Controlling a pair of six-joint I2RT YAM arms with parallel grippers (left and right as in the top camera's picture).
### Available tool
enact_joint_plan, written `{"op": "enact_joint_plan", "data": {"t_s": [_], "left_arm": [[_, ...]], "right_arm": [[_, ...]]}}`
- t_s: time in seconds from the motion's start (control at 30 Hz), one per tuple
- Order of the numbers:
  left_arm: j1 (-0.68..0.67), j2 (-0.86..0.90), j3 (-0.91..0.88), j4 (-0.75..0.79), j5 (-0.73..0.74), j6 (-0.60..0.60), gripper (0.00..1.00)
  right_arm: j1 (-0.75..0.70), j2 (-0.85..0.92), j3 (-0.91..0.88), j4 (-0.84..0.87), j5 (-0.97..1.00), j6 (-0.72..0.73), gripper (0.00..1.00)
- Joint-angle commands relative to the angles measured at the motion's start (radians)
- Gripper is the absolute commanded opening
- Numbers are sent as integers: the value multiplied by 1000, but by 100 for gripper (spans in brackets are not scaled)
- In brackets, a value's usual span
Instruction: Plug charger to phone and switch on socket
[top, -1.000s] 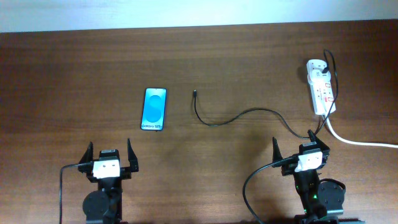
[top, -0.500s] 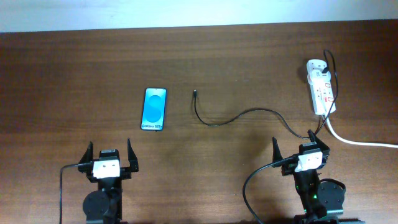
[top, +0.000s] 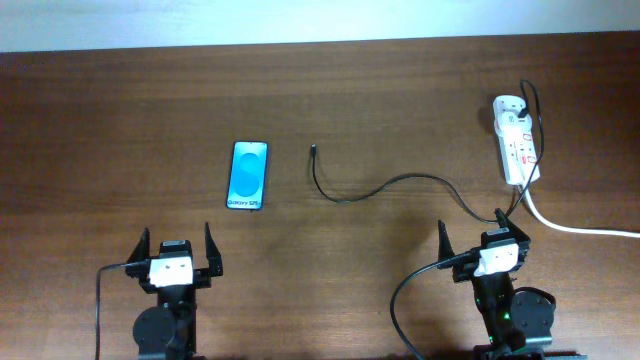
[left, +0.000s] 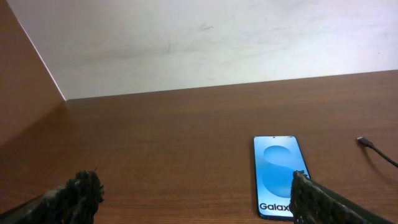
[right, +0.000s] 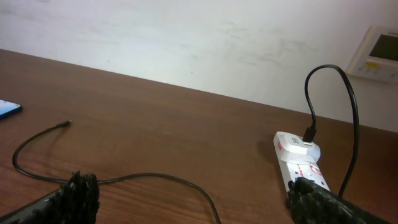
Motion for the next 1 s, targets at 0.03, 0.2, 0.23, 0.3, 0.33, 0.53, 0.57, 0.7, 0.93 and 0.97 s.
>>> {"op": "enact_joint_plan", "data": {"t_s": [0.03, 0.2, 0.23, 0.3, 0.33, 0.53, 0.57, 0.7, 0.93, 0.97], "left_arm": [[-4, -8, -2, -5, -8, 17, 99], [-4, -8, -2, -5, -8, 17, 99], [-4, -8, -2, -5, -8, 17, 99], [-4, -8, -2, -5, -8, 16, 99], [-4, -8, -2, -4, -8, 17, 99], [-4, -8, -2, -4, -8, 16, 99], [-4, -8, -2, -4, -8, 16, 99], [-4, -8, 0, 18, 39, 15, 99], [-4, 77, 87, 18, 70, -44, 99], [-4, 103, 107, 18, 74, -44, 99]], "right_arm": [[6, -6, -10, 3, 8, 0, 98], [6, -7, -10, 3, 8, 0, 99], [6, -6, -10, 2, 8, 0, 98], [6, -6, -10, 2, 8, 0, 99], [6, -6, -10, 2, 8, 0, 99], [6, -6, -10, 2, 8, 0, 99], [6, -7, -10, 2, 8, 0, 99], [6, -7, -10, 2, 8, 0, 98], [6, -6, -10, 3, 8, 0, 98], [6, -7, -10, 3, 8, 0, 99]]}}
